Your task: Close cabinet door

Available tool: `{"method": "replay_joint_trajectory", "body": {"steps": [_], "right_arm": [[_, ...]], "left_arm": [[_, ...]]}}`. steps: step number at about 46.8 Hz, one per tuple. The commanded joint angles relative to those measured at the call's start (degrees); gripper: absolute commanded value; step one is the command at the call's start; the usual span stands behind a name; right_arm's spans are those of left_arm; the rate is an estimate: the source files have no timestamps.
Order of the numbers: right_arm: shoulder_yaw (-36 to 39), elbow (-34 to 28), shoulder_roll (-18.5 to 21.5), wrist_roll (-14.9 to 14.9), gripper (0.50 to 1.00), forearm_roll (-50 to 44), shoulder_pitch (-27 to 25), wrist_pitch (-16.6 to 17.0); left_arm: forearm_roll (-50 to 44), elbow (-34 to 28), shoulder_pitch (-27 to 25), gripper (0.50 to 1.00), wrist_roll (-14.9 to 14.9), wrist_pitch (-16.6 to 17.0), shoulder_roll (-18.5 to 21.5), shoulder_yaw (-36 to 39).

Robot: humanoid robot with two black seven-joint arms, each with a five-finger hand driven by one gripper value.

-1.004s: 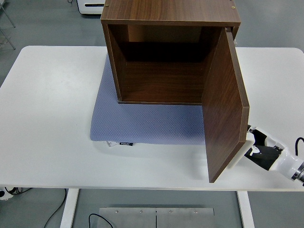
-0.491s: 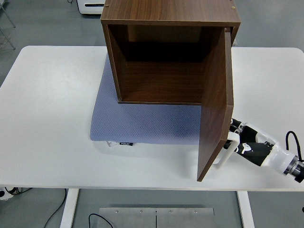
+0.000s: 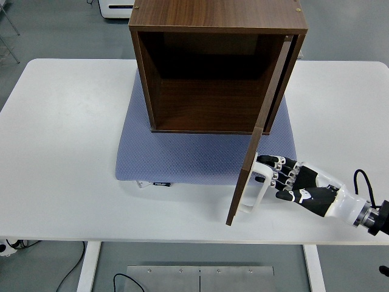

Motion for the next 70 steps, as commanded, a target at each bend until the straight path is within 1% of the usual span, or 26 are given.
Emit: {"method": "replay_joint_trajectory", "body": {"steps": [1, 9, 20, 46, 70], "right_arm": [[-0.2, 0.1, 0.4, -0.3, 1.0, 0.0, 0.1, 0.0], [-1.7, 0.1, 1.0, -0.4, 1.0, -0.3, 1.0, 0.0], [-2.1, 0.1, 2.2, -0.4, 1.0, -0.3, 1.1, 0.0], [-3.4, -0.6, 5.1, -0.3, 1.0, -0.3, 4.0, 0.0], [-3.2, -1.8, 6.7, -0.1, 1.0, 0.4, 5.7, 0.0]], "left_arm": [[0.0, 0.0, 0.0, 1.0, 0.0, 0.0, 0.0, 0.0], [0.0, 0.0, 0.0, 1.0, 0.0, 0.0, 0.0, 0.0], [0.0, 0.0, 0.0, 1.0, 0.0, 0.0, 0.0, 0.0], [0.0, 0.0, 0.0, 1.0, 0.0, 0.0, 0.0, 0.0], [0.0, 0.0, 0.0, 1.0, 0.0, 0.0, 0.0, 0.0]]}}
